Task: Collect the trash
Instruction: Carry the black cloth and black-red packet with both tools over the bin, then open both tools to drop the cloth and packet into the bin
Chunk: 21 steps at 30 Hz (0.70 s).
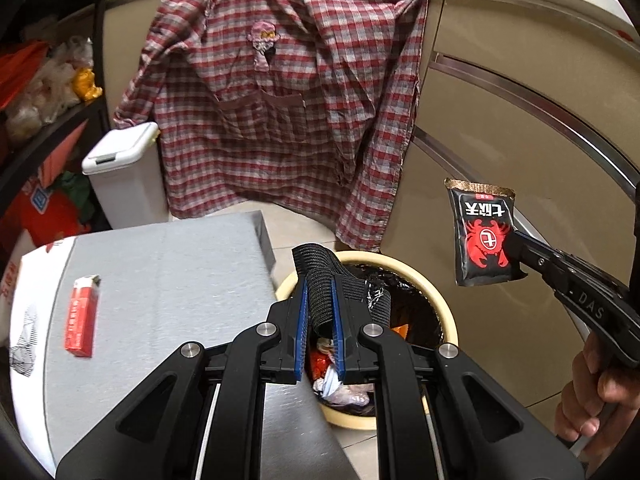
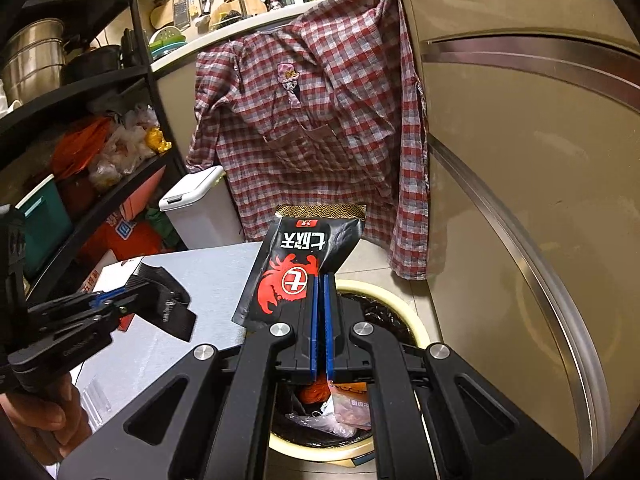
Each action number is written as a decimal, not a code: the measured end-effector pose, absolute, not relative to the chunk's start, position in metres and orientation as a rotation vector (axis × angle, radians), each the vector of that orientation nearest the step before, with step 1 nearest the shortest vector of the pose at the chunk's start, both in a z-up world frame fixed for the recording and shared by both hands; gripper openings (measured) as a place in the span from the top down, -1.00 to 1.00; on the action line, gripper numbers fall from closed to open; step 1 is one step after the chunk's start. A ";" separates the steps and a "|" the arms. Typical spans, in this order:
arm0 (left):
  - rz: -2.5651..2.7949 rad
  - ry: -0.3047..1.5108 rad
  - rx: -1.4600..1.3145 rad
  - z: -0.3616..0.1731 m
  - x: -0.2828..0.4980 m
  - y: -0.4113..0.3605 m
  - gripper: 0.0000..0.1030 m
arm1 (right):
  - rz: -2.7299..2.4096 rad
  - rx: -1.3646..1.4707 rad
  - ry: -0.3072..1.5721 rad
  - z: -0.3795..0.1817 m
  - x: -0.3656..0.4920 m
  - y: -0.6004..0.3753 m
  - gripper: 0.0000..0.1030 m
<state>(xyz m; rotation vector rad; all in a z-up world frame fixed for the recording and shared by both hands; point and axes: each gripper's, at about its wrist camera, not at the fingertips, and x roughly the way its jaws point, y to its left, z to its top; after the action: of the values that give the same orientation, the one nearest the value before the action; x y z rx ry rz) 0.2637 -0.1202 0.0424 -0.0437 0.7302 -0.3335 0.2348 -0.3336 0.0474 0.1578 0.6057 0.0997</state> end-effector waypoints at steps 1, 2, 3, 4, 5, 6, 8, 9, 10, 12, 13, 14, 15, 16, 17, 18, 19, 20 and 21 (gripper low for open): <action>-0.337 0.736 -0.042 0.040 0.267 -0.125 0.79 | 0.098 0.162 0.608 0.047 0.236 -0.335 0.94; -0.339 0.739 -0.038 0.039 0.269 -0.128 0.79 | 0.097 0.166 0.611 0.046 0.237 -0.336 0.94; -0.344 0.742 -0.032 0.037 0.271 -0.133 0.79 | 0.095 0.169 0.613 0.046 0.237 -0.335 0.94; -0.346 0.744 -0.027 0.036 0.272 -0.136 0.79 | 0.095 0.171 0.617 0.045 0.239 -0.335 0.94; -0.349 0.746 -0.023 0.034 0.273 -0.139 0.79 | 0.095 0.170 0.621 0.044 0.240 -0.335 0.94; -0.351 0.749 -0.022 0.033 0.275 -0.142 0.79 | 0.095 0.169 0.625 0.042 0.241 -0.334 0.94; -0.350 0.751 -0.022 0.032 0.278 -0.146 0.79 | 0.094 0.170 0.631 0.040 0.242 -0.334 0.93; -0.350 0.754 -0.024 0.032 0.281 -0.147 0.79 | 0.093 0.170 0.635 0.039 0.243 -0.334 0.94; -0.350 0.756 -0.024 0.031 0.283 -0.149 0.79 | 0.093 0.171 0.637 0.039 0.244 -0.335 0.93; -0.349 0.758 -0.020 0.031 0.286 -0.152 0.79 | 0.092 0.175 0.640 0.038 0.247 -0.336 0.93; -0.349 0.760 -0.019 0.030 0.288 -0.153 0.77 | 0.088 0.176 0.642 0.037 0.248 -0.337 0.93; -0.349 0.763 -0.016 0.030 0.289 -0.154 0.72 | 0.083 0.178 0.643 0.037 0.249 -0.338 0.92; -0.341 0.765 -0.012 0.030 0.290 -0.154 0.66 | 0.076 0.179 0.644 0.036 0.249 -0.338 0.82; -0.336 0.769 -0.014 0.030 0.292 -0.154 0.41 | 0.060 0.185 0.653 0.034 0.250 -0.340 0.70; -0.337 0.771 -0.021 0.030 0.293 -0.153 0.32 | 0.061 0.192 0.664 0.033 0.253 -0.342 0.63; -0.337 0.769 -0.027 0.031 0.293 -0.152 0.32 | 0.068 0.208 0.677 0.030 0.254 -0.344 0.60; -0.333 0.766 -0.029 0.032 0.293 -0.152 0.32 | 0.069 0.217 0.682 0.028 0.255 -0.346 0.59; -0.334 0.764 -0.030 0.033 0.293 -0.151 0.32 | 0.065 0.224 0.687 0.027 0.256 -0.347 0.59; -0.338 0.763 -0.031 0.033 0.293 -0.150 0.32 | 0.063 0.228 0.689 0.026 0.256 -0.348 0.59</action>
<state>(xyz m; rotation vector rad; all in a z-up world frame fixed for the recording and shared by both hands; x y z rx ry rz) 0.2930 -0.1505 0.0335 -0.0311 0.7629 -0.3383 0.2562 -0.3483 0.0260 0.2278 0.6890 0.0634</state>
